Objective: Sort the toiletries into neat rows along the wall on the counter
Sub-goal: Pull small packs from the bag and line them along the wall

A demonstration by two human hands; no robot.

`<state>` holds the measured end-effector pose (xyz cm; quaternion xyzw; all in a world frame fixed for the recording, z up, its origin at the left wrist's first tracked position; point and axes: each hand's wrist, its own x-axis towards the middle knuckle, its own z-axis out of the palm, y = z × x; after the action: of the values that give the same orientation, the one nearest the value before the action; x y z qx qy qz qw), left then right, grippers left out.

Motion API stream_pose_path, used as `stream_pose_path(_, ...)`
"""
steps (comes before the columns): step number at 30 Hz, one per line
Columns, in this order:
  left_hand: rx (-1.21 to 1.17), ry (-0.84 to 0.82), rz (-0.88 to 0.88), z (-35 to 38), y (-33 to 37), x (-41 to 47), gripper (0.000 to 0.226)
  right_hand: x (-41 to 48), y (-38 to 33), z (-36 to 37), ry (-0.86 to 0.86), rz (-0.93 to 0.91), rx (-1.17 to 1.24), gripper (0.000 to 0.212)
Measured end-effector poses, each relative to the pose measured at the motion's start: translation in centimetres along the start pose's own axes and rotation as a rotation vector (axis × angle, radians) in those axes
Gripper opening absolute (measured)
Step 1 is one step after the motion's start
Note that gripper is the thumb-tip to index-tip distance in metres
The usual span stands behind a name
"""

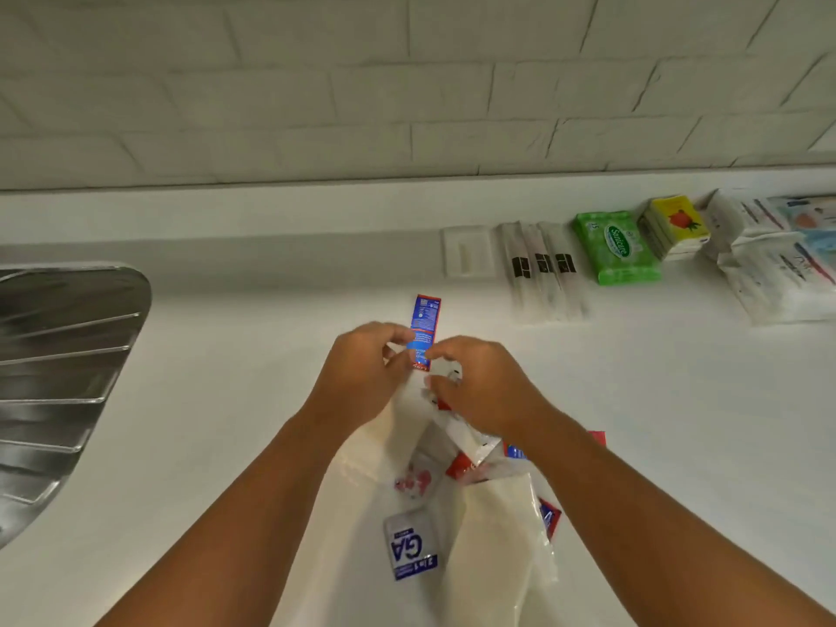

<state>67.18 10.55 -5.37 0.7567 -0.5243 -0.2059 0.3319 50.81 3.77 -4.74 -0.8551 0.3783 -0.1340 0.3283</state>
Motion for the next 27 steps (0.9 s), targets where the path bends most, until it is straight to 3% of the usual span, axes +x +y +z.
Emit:
stream_pose_path(5,0.135,-0.130,0.095,-0.2,-4.0,-4.8,0.028,-3.6,-1.2,4.5,-0.129,-0.008,-0.089,0.042)
stream_pose_path(12,0.310,-0.377,0.174,-0.3,-8.1,-8.5,0.066,-5.5,-2.1,8.3,-0.213,0.020,-0.313,0.068)
stream_pose_path(22,0.354,-0.332,0.266,-0.9,-8.2,-9.4,0.050,-7.0,-3.3,9.5,-0.145,0.050,-0.369,0.036)
stream_pose_path(27,0.372,-0.363,0.296,-1.7,-8.2,-9.3,0.056,-7.4,-3.5,9.8,-0.081,0.048,-0.330,0.029)
